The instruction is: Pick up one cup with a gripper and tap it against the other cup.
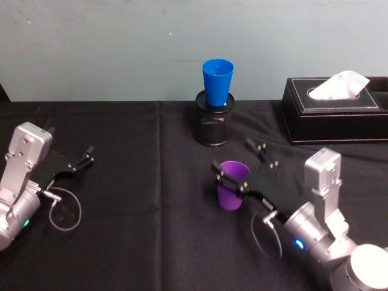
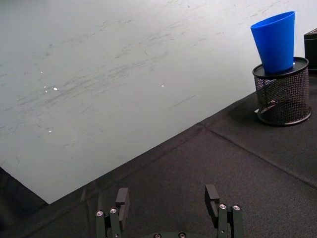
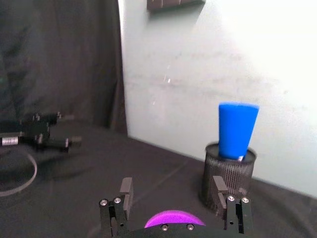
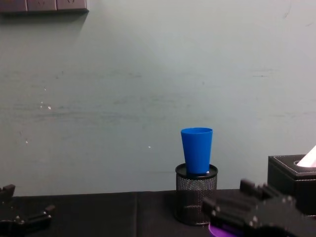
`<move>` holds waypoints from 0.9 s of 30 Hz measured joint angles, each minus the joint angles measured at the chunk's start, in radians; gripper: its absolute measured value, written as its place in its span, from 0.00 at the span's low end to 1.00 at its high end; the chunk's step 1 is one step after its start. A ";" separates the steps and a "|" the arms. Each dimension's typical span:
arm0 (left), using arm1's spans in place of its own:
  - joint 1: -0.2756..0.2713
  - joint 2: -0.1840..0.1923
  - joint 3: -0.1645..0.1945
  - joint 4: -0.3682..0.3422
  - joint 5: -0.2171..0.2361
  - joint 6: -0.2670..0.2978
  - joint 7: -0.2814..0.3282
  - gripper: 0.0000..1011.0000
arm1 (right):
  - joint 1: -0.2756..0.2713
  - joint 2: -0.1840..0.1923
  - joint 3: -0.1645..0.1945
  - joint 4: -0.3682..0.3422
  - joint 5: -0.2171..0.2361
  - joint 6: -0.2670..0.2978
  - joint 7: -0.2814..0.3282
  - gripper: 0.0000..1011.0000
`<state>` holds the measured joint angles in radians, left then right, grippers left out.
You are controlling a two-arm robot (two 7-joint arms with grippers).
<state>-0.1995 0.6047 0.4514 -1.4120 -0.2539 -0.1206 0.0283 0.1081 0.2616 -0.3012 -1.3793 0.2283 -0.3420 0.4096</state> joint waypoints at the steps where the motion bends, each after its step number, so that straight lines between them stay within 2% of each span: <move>1: 0.000 0.000 0.000 0.000 0.000 0.000 0.000 0.99 | -0.002 -0.001 0.003 -0.011 0.000 0.000 -0.004 0.99; 3: 0.000 0.000 0.000 0.000 0.000 0.000 0.000 0.99 | -0.010 -0.003 0.015 -0.043 -0.008 0.005 -0.029 0.99; 8: 0.000 0.000 0.000 0.000 0.000 0.000 0.000 0.99 | -0.029 -0.019 0.053 -0.099 -0.078 0.049 -0.144 0.99; 9: 0.000 0.000 0.000 0.000 0.000 0.000 0.000 0.99 | -0.035 -0.027 0.064 -0.111 -0.110 0.068 -0.187 0.99; 11: 0.000 0.000 0.000 0.000 0.000 0.000 0.000 0.99 | -0.041 -0.034 0.077 -0.121 -0.137 0.091 -0.226 0.99; 12: 0.000 0.000 0.000 0.000 0.000 0.000 0.000 0.99 | -0.048 -0.044 0.090 -0.131 -0.165 0.120 -0.268 0.99; 15: 0.000 0.000 0.000 0.000 0.000 0.000 0.000 0.99 | -0.059 -0.062 0.112 -0.140 -0.202 0.178 -0.330 0.99; 21: 0.000 0.000 0.000 0.000 0.000 0.000 0.000 0.99 | -0.062 -0.093 0.140 -0.122 -0.236 0.251 -0.381 0.99; 27: 0.000 0.000 0.000 0.000 0.000 0.000 0.000 0.99 | -0.052 -0.112 0.147 -0.092 -0.246 0.274 -0.381 0.99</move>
<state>-0.1995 0.6047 0.4514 -1.4120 -0.2539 -0.1206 0.0284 0.0560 0.1500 -0.1541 -1.4717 -0.0179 -0.0677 0.0282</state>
